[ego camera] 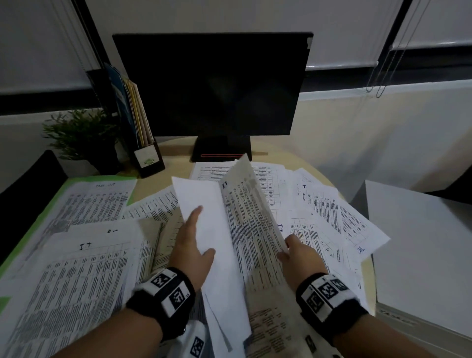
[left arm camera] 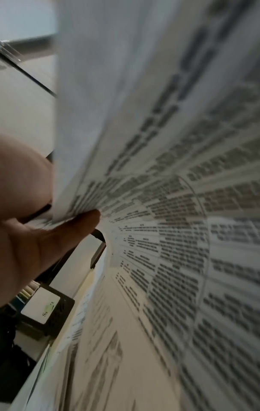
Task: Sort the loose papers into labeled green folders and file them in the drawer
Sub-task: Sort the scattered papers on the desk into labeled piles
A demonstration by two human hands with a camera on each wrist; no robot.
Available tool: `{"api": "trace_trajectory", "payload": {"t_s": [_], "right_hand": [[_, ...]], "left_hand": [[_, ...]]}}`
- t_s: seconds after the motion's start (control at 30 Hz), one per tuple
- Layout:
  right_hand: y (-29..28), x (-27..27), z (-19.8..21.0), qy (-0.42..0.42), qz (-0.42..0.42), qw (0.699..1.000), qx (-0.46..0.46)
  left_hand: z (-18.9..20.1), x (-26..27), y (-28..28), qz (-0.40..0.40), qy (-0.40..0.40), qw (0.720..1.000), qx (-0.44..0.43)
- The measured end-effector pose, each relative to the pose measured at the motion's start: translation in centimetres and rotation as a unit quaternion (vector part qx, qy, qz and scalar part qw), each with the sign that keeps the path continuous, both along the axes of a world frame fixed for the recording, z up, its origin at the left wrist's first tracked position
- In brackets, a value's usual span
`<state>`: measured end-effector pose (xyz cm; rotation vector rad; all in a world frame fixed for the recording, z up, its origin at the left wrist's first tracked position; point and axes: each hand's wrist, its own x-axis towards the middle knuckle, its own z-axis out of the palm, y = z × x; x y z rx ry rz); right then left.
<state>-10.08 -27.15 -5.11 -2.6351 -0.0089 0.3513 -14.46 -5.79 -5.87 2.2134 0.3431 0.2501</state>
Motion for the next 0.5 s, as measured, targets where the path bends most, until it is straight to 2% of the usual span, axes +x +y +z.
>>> {"api": "trace_trajectory", "payload": {"t_s": [0.1, 0.23, 0.3, 0.4, 0.5], "right_hand": [[0.3, -0.7, 0.4, -0.051, 0.034, 0.998, -0.010], [2.2, -2.6, -0.8, -0.082, 0.087, 0.986, 0.119], [2.9, -3.8, -1.9, -0.092, 0.118, 0.981, 0.125], [3.4, -4.7, -2.2, -0.085, 0.168, 0.978, 0.094], [2.3, -4.4, -2.1, -0.031, 0.106, 0.988, 0.113]], "left_hand": [[-0.1, 1.3, -0.6, -0.004, 0.039, 0.999, 0.010], [1.2, 2.2, -2.3, 0.034, 0.137, 0.983, -0.116], [0.7, 2.6, -2.7, 0.046, 0.169, 0.975, -0.140], [-0.6, 2.9, -2.7, 0.052, 0.185, 0.978, -0.076], [-1.2, 2.7, -1.8, 0.067, 0.177, 0.979, -0.074]]}}
